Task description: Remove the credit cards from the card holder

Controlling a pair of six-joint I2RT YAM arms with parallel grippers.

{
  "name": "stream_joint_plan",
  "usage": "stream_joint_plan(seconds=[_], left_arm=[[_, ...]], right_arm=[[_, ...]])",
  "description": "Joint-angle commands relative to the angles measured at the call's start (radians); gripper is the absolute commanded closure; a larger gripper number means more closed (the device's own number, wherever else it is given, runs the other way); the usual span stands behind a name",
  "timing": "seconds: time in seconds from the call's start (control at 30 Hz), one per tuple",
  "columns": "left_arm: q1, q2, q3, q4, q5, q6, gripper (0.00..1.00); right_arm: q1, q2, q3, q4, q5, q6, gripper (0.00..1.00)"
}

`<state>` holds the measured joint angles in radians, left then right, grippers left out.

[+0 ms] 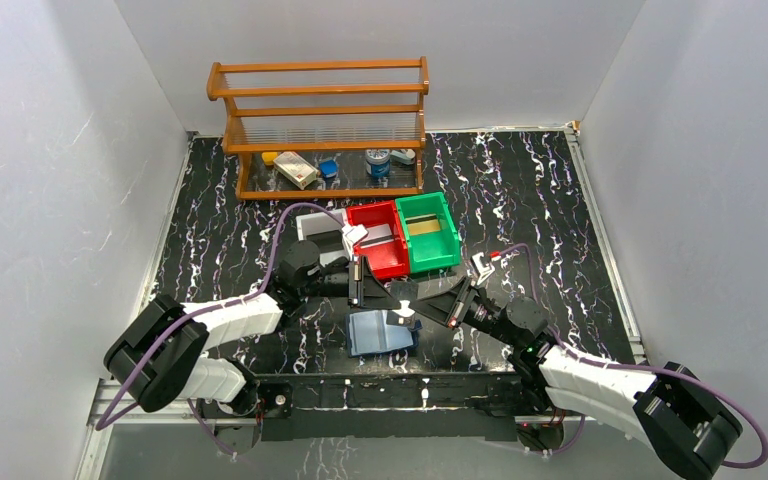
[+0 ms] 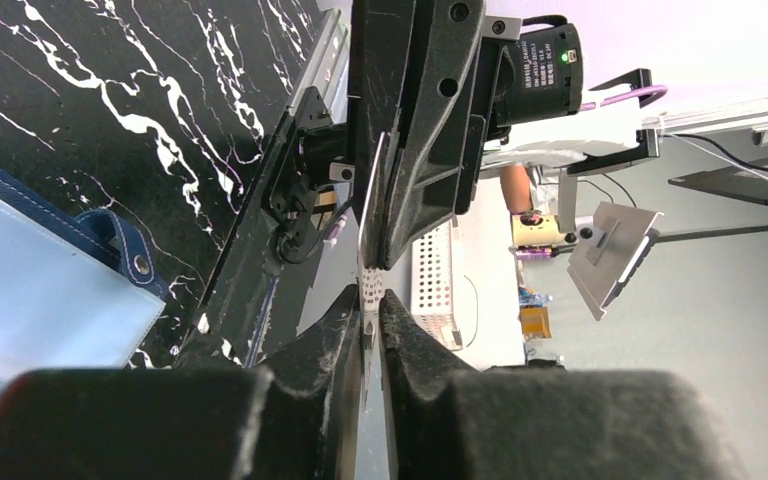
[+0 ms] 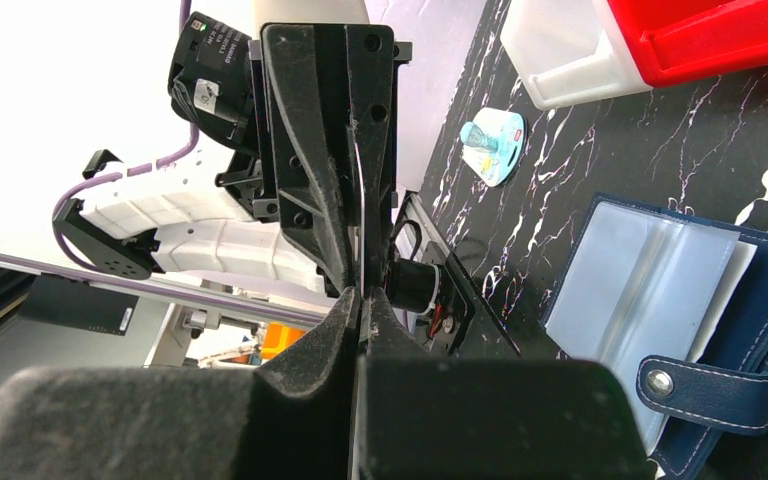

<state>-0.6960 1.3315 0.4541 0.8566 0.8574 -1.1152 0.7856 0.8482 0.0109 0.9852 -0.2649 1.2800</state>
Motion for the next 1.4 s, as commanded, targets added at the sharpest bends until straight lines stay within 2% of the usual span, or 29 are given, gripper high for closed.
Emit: stream_joint_plan(seconds=[0.0, 0.13, 0.2, 0.3, 0.37, 0.43, 0.53, 0.67, 0.8, 0.93, 1.17, 1.37], left_arm=[[-0.002, -0.048, -0.011, 0.071, -0.041, -0.018, 0.93], [-0.002, -0.053, -0.020, 0.072, -0.057, -0.024, 1.00], [-0.002, -0.054, -0.021, 0.072, -0.058, -0.023, 1.00], [-0.002, -0.057, -0.019, 0.071, -0.058, -0.012, 1.00], [-0.002, -0.057, -0.018, 0.061, -0.056, 0.002, 1.00], [-0.002, -0.062, -0.011, 0.022, -0.059, 0.037, 1.00], [-0.002, -0.085, 0.020, -0.111, -0.068, 0.128, 1.00], [-0.002, -0.144, 0.136, -0.463, -0.137, 0.375, 1.00], [-0.001, -0.191, 0.257, -0.791, -0.284, 0.616, 1.00], [-0.001, -0.215, 0.336, -0.969, -0.466, 0.788, 1.00], [-0.002, -0.226, 0.403, -1.098, -0.681, 1.007, 1.00], [-0.003, -0.235, 0.402, -1.119, -0.768, 1.283, 1.00]], right_arm=[[0.000, -0.001, -0.024, 0.033, -0.007, -0.012, 0.94], [0.000, -0.002, -0.029, 0.030, -0.006, -0.014, 0.93], [0.000, -0.005, -0.029, 0.029, -0.008, -0.014, 0.90], [-0.001, -0.017, -0.033, 0.008, 0.003, -0.009, 0.73], [0.000, -0.035, -0.036, -0.022, 0.021, -0.008, 0.65], [0.000, -0.059, -0.041, -0.057, 0.039, -0.006, 0.51], [0.000, -0.107, -0.042, -0.121, 0.068, -0.006, 0.33], [0.000, -0.179, -0.042, -0.226, 0.113, -0.010, 0.21], [0.000, -0.242, -0.047, -0.302, 0.156, -0.011, 0.15], [0.000, -0.281, -0.044, -0.352, 0.179, -0.016, 0.10], [0.000, -0.275, -0.039, -0.381, 0.194, -0.020, 0.08], [0.000, -0.243, -0.027, -0.381, 0.202, -0.029, 0.07]])
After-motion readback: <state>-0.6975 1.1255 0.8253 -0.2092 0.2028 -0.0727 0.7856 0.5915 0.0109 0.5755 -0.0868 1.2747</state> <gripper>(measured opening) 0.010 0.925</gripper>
